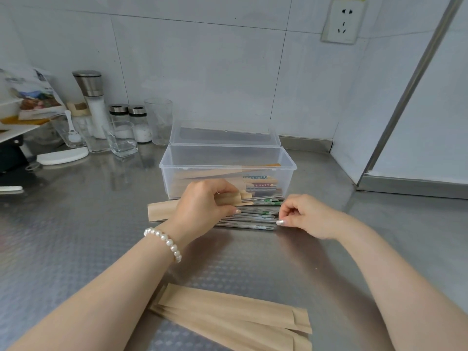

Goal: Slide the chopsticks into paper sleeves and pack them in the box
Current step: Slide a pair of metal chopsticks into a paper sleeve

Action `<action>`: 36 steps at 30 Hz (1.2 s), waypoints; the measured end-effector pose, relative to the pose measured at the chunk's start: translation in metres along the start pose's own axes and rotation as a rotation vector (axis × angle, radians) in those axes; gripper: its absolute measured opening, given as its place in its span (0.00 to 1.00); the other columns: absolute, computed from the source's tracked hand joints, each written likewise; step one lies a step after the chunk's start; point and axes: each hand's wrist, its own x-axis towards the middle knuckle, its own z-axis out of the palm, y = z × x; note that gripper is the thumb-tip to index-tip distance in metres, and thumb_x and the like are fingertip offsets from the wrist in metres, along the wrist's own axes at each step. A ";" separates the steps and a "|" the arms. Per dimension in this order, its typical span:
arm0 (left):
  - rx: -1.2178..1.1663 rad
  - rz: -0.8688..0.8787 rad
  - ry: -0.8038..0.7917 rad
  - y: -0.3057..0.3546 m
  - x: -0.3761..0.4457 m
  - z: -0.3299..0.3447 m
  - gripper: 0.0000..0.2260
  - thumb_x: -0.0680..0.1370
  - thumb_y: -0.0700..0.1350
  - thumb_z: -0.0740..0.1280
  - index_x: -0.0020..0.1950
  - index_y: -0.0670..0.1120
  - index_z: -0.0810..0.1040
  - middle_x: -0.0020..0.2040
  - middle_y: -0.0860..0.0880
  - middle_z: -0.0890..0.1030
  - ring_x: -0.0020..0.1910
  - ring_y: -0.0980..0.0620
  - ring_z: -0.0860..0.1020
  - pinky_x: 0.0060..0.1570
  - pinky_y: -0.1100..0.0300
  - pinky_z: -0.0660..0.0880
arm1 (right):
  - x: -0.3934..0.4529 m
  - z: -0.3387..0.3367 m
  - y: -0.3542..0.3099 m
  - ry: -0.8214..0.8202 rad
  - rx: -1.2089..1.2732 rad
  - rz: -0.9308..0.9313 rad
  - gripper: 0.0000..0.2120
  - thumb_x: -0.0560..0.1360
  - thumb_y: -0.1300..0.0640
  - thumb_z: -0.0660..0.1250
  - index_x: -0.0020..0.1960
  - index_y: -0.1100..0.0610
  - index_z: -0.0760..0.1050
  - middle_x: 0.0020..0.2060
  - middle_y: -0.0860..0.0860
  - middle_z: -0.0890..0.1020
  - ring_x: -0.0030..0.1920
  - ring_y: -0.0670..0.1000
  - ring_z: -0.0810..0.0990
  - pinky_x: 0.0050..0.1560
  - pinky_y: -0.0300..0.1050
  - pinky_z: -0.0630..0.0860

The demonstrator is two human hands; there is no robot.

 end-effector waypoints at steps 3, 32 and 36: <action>0.004 0.004 0.010 0.001 0.000 -0.001 0.14 0.64 0.44 0.77 0.49 0.48 0.82 0.42 0.57 0.80 0.46 0.57 0.78 0.50 0.65 0.72 | -0.007 -0.012 -0.006 0.112 0.087 -0.033 0.10 0.74 0.63 0.67 0.36 0.53 0.72 0.32 0.47 0.76 0.31 0.43 0.70 0.33 0.32 0.66; 0.007 0.043 0.033 0.002 0.000 0.001 0.14 0.64 0.43 0.77 0.48 0.48 0.82 0.41 0.59 0.79 0.45 0.59 0.77 0.47 0.72 0.71 | -0.003 -0.034 0.015 0.691 1.324 0.091 0.11 0.77 0.56 0.62 0.38 0.58 0.73 0.20 0.47 0.73 0.22 0.44 0.68 0.21 0.33 0.62; -0.005 0.041 0.046 0.002 0.000 0.000 0.13 0.64 0.42 0.77 0.47 0.48 0.82 0.40 0.58 0.79 0.43 0.59 0.77 0.47 0.71 0.72 | 0.001 -0.015 0.003 0.480 1.090 0.141 0.09 0.76 0.58 0.64 0.38 0.60 0.77 0.24 0.51 0.77 0.24 0.46 0.72 0.23 0.34 0.67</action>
